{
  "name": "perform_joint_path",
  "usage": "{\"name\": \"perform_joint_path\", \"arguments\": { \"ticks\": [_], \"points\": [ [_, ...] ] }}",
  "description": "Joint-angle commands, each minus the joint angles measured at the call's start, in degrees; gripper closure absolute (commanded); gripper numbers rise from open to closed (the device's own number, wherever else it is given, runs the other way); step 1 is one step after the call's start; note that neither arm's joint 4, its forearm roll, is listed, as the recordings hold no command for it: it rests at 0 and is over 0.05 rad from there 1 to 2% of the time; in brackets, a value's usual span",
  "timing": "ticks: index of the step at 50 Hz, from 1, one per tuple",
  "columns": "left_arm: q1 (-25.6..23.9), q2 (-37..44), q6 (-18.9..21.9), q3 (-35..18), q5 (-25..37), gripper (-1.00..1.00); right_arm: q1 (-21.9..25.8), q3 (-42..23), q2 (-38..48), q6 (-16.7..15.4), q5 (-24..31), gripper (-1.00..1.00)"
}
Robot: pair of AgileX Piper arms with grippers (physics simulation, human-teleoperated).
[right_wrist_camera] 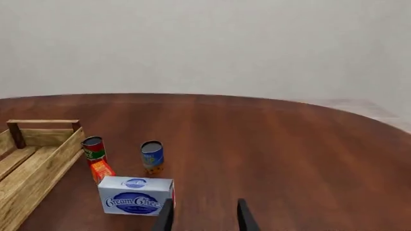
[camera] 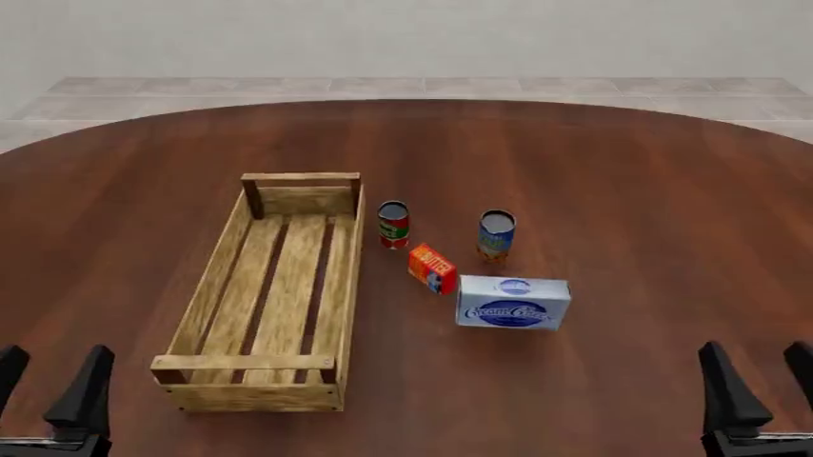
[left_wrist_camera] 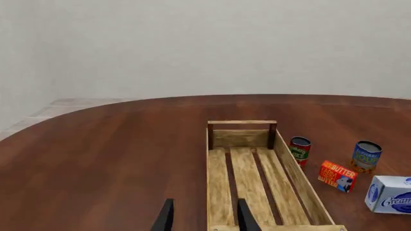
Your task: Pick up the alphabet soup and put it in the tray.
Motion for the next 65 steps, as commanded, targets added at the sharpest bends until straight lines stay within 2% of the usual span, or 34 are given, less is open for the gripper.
{"name": "perform_joint_path", "arguments": {
  "ticks": [1, 6, 7, 10, 12, 13, 14, 15, 17, 19, 21, 27, 30, 32, 34, 36, 48, 51, 57, 61, 62, 65],
  "points": [
    [0.00, 0.26, 0.00, -0.15, -0.07, -1.00, 0.88, 0.36, 4.06, -0.08, -3.20, -1.00],
    [0.00, 0.26, 0.00, -0.15, -0.07, -1.00, 1.76, 0.43, 5.56, 0.10, -4.35, -1.00],
    [0.00, 0.26, 0.00, -0.15, -0.07, -1.00, 2.02, 0.43, 7.86, 1.34, -5.58, -1.00],
    [0.00, 0.26, 0.00, -0.15, -0.07, -1.00, 2.13, 0.36, 10.93, 0.07, -8.19, -1.00],
    [0.00, 0.26, 0.00, -0.15, -0.07, -1.00, 2.70, -0.47, 14.54, 0.51, -10.41, -1.00],
    [0.00, 0.26, 0.00, -0.15, -0.07, -1.00, 3.58, -0.84, 16.47, -0.86, -11.52, -1.00],
    [0.00, 0.26, 0.00, -0.15, -0.07, -1.00, 4.04, -1.48, 18.62, -0.44, -12.57, -1.00],
    [0.00, 0.26, 0.00, -0.15, -0.07, -1.00, 4.76, -2.15, 20.63, 1.34, -13.29, -1.00],
    [0.00, 0.26, 0.00, -0.15, -0.07, -1.00, 4.78, -4.67, 23.23, -0.37, -13.62, -1.00],
    [0.00, 0.26, 0.00, -0.15, -0.07, -1.00, 5.55, -6.32, 24.17, 0.18, -13.32, -1.00],
    [0.00, 0.26, 0.00, -0.15, -0.07, -1.00, 6.73, -7.70, 26.99, -2.91, -15.31, -1.00],
    [0.00, 0.26, 0.00, -0.15, -0.07, -1.00, 7.00, -9.66, 34.05, -4.98, -18.92, -1.00],
    [0.00, 0.26, 0.00, -0.15, -0.07, -1.00, 6.92, -10.44, 36.56, -4.50, -20.29, -1.00],
    [0.00, 0.26, 0.00, -0.15, -0.07, -1.00, 6.91, -11.42, 37.35, -4.62, -20.03, -1.00],
    [0.00, 0.26, 0.00, -0.15, -0.07, -1.00, 6.28, -13.15, 40.85, -2.72, -19.80, -1.00],
    [0.00, 0.26, 0.00, -0.15, -0.07, -1.00, 7.45, -13.61, 40.70, -4.26, -19.48, -1.00],
    [0.00, 0.26, 0.00, -0.15, -0.07, -1.00, 9.33, -21.14, 48.31, -4.82, -17.60, -1.00],
    [0.00, 0.26, 0.00, -0.15, -0.07, -1.00, 9.78, -24.60, 51.91, -3.02, -15.93, -1.00],
    [0.00, 0.26, 0.00, -0.15, -0.07, -1.00, 11.18, -29.39, 56.36, -2.29, -13.36, -1.00],
    [0.00, 0.26, 0.00, -0.15, -0.07, -1.00, 12.67, -32.40, 58.45, -2.65, -10.63, -1.00],
    [0.00, 0.26, 0.00, -0.15, -0.07, -1.00, 13.15, -32.93, 58.89, -3.92, -10.11, -1.00],
    [0.00, 0.26, 0.00, -0.15, -0.07, -1.00, 13.17, -35.65, 60.92, -3.63, -8.63, -1.00]
  ]
}}
